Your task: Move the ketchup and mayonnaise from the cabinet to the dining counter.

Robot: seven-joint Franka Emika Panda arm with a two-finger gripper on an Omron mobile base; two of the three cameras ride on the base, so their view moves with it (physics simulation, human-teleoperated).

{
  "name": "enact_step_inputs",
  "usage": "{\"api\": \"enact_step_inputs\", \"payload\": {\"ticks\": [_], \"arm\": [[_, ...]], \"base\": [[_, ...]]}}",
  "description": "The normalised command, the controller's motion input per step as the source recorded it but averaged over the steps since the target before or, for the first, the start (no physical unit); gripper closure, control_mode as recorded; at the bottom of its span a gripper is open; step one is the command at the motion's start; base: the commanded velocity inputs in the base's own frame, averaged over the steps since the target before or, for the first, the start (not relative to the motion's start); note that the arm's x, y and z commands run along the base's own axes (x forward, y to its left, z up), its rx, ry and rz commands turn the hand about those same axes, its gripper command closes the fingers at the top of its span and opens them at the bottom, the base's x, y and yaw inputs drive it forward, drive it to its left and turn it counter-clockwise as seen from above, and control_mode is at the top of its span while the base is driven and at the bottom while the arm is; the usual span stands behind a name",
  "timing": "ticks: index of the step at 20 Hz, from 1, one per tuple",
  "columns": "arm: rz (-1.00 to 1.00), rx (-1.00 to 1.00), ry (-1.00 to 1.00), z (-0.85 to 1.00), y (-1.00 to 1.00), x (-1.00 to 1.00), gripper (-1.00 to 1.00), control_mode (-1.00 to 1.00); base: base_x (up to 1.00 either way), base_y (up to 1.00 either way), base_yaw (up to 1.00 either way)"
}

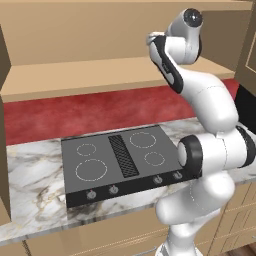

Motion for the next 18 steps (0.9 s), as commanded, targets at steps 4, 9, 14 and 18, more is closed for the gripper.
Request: {"api": "enact_step_inputs", "payload": {"ticks": [4, 9, 14, 18], "arm": [[0.0, -0.01, -0.11, -0.06, 0.0, -0.03, -1.0, -1.0], [0.0, 0.0, -0.03, -0.04, -0.02, 0.02, -1.0, -1.0], [0.0, 0.0, 0.0, 0.03, -0.03, 0.07, -1.0, -1.0], [-0.01, 0.0, 0.0, 0.0, -0.07, 0.03, -1.0, -1.0]], "base": [[0.0, 0.0, 0.0], [0.0, 0.0, 0.0], [0.0, 0.0, 0.0], [0.0, 0.0, 0.0]]}}
